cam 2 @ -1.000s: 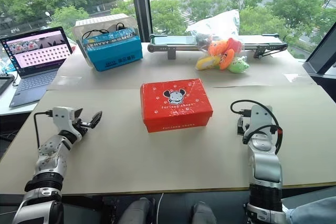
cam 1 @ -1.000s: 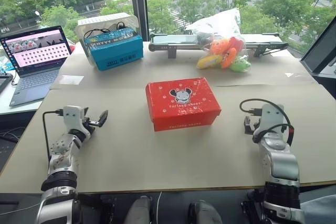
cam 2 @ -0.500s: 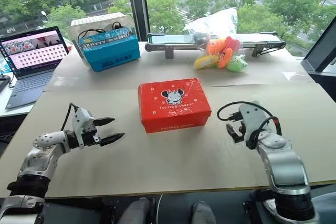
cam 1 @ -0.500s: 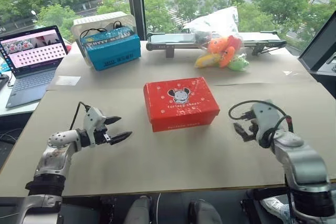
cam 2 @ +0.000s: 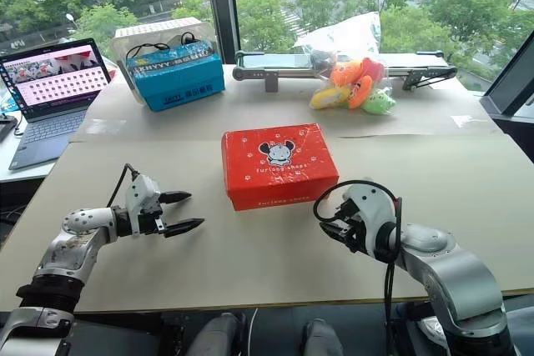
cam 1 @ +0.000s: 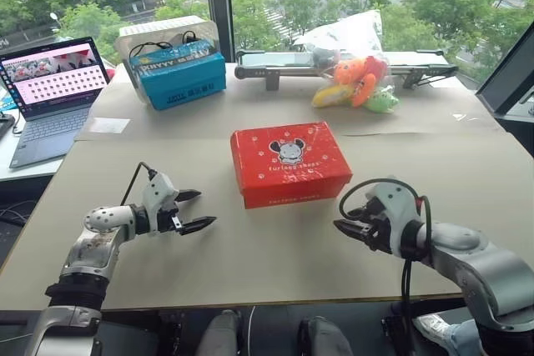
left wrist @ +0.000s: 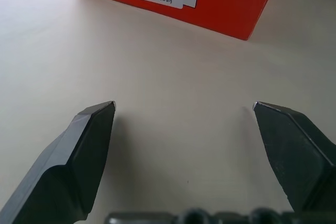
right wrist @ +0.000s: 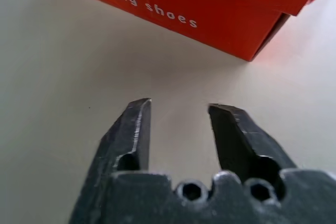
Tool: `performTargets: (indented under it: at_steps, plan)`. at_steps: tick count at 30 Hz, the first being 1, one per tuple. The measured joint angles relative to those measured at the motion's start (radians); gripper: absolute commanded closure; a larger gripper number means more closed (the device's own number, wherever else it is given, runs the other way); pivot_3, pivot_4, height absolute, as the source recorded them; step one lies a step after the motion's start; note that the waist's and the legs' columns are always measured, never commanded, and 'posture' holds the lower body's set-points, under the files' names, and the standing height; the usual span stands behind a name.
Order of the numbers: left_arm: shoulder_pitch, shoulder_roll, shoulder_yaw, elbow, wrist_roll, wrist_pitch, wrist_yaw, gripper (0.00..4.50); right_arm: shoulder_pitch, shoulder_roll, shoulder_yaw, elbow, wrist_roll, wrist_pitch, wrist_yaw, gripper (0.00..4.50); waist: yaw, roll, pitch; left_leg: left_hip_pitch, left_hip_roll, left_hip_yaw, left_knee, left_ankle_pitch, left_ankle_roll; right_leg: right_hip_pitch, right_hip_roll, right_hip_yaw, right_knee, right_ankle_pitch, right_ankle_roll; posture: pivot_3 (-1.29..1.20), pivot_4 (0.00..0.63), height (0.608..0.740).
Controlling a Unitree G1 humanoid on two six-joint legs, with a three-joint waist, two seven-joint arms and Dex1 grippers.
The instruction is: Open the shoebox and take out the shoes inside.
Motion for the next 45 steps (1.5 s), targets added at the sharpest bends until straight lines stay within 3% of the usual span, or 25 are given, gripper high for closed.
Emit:
performTargets:
  at_steps: [3,10,15,24,31,45]
  plan:
    - [-0.001,0.0,-0.004,0.001,0.002,-0.016,-0.004,0.0,-0.002,0.002,0.05,0.002,-0.003,-0.021,-0.01,4.46,0.0,0.0,0.0,0.0,0.0,0.0,0.0,0.0,0.0,-0.001,0.001,0.0,0.0,0.0,0.0,0.0,0.15,0.74]
    - [-0.011,-0.002,-0.01,0.007,-0.004,-0.07,-0.095,0.0,-0.091,0.154,0.189,0.129,-0.049,-0.108,-0.092,4.46,-0.003,-0.001,0.001,0.0,0.001,0.003,0.001,0.0,0.0,-0.002,0.002,0.0,0.002,0.0,0.0,0.0,0.15,0.74]
    - [-0.011,0.005,0.023,0.006,-0.058,-0.061,-0.133,0.0,-0.1,0.162,0.205,0.206,-0.098,-0.154,-0.131,4.46,0.002,-0.001,0.001,-0.002,0.0,0.006,0.002,0.002,0.003,-0.002,0.002,0.001,0.002,0.0,0.0,0.0,0.15,0.74]
    - [0.076,0.114,0.171,-0.155,-0.199,0.067,-0.164,0.0,-0.141,0.185,0.2,0.311,-0.136,-0.224,-0.148,4.46,-0.009,-0.002,0.002,-0.002,0.005,0.007,0.002,0.005,0.008,-0.005,0.007,0.003,0.003,0.001,0.0,0.0,0.15,0.74]
    - [0.141,0.109,0.166,-0.177,-0.195,0.059,-0.156,0.0,-0.256,0.253,0.199,0.39,-0.138,-0.259,-0.149,4.46,-0.003,-0.002,0.002,-0.002,0.015,0.012,0.003,0.001,0.002,-0.007,0.016,0.004,0.003,0.003,-0.005,0.0,0.15,0.74]
    - [0.184,0.104,0.149,-0.184,-0.175,0.047,-0.126,0.0,-0.325,0.257,0.198,0.394,-0.116,-0.26,-0.095,4.46,-0.004,-0.002,0.002,-0.002,0.016,0.016,0.003,0.001,0.001,-0.009,0.017,0.007,0.004,0.004,-0.008,0.0,0.15,0.74]
